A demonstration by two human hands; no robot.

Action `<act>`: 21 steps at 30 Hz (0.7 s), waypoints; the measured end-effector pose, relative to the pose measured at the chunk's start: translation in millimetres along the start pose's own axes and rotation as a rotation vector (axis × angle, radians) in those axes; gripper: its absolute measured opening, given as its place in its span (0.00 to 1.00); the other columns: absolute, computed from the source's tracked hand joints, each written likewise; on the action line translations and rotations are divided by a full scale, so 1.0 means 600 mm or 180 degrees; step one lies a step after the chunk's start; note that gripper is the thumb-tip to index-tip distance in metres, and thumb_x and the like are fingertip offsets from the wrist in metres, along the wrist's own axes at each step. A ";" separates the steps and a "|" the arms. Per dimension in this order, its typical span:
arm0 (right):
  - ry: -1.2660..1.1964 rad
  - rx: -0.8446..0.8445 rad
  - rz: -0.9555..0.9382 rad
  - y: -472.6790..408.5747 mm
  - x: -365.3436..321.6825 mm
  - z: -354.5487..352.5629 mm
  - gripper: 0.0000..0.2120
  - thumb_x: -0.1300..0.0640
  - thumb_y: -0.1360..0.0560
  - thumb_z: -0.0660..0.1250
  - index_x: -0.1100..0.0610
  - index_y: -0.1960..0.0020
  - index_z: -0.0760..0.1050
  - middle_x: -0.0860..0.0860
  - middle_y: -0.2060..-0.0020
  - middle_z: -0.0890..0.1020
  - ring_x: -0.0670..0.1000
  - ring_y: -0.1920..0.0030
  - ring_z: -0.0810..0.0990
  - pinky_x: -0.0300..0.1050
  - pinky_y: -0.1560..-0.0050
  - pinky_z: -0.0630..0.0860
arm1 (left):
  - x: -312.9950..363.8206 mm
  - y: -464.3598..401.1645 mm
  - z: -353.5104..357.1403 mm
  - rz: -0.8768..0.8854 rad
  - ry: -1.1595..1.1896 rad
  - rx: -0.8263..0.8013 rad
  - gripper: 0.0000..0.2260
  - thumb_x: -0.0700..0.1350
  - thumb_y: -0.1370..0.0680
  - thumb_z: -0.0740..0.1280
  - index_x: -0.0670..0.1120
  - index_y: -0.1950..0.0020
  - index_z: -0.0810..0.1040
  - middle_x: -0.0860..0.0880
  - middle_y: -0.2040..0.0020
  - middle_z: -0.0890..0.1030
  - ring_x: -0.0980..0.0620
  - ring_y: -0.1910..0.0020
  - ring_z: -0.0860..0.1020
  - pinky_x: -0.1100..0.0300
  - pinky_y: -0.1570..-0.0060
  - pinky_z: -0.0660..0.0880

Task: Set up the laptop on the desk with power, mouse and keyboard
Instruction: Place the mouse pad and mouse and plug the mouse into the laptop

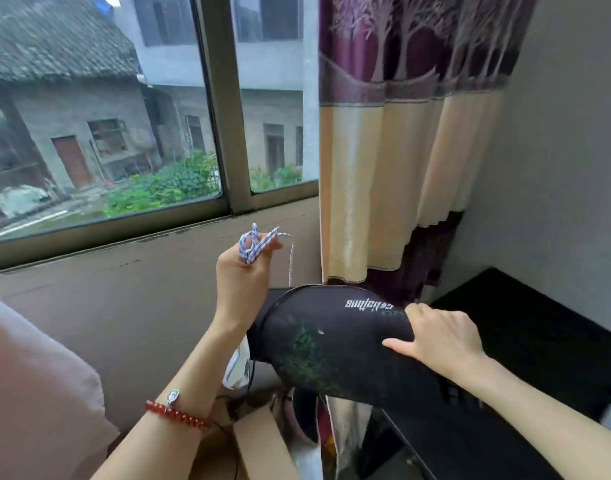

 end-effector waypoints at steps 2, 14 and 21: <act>0.0004 0.0036 0.0234 0.052 0.083 -0.045 0.31 0.27 0.35 0.58 0.55 0.57 0.73 0.47 0.65 0.81 0.50 0.66 0.81 0.43 0.72 0.65 | 0.090 0.017 0.049 0.0287 0.0167 -0.0068 0.13 0.38 0.23 0.65 0.54 0.64 0.79 0.51 0.69 0.77 0.67 0.75 0.71 0.76 0.72 0.64; -0.0411 0.0235 0.1889 0.417 0.472 -0.164 0.28 0.23 0.40 0.55 0.49 0.64 0.66 0.47 0.63 0.80 0.56 0.56 0.80 0.46 0.63 0.64 | 0.316 0.187 0.342 0.0652 0.0909 -0.0965 0.08 0.43 0.23 0.65 0.48 0.60 0.82 0.64 0.74 0.76 0.65 0.74 0.71 0.75 0.71 0.65; -0.0127 -0.0373 0.2517 0.641 0.530 -0.112 0.38 0.20 0.42 0.51 0.49 0.50 0.73 0.48 0.53 0.82 0.53 0.50 0.79 0.46 0.59 0.67 | 0.306 0.326 0.516 0.0535 0.0961 -0.1817 0.12 0.46 0.24 0.65 0.40 0.62 0.79 0.51 0.71 0.71 0.59 0.72 0.64 0.68 0.72 0.62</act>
Point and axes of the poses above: each hand's wrist, its own y-axis away from the middle knuckle, its own z-axis out of the palm, x = y × z, the point moved 10 cm from there along -y, towards the middle knuckle
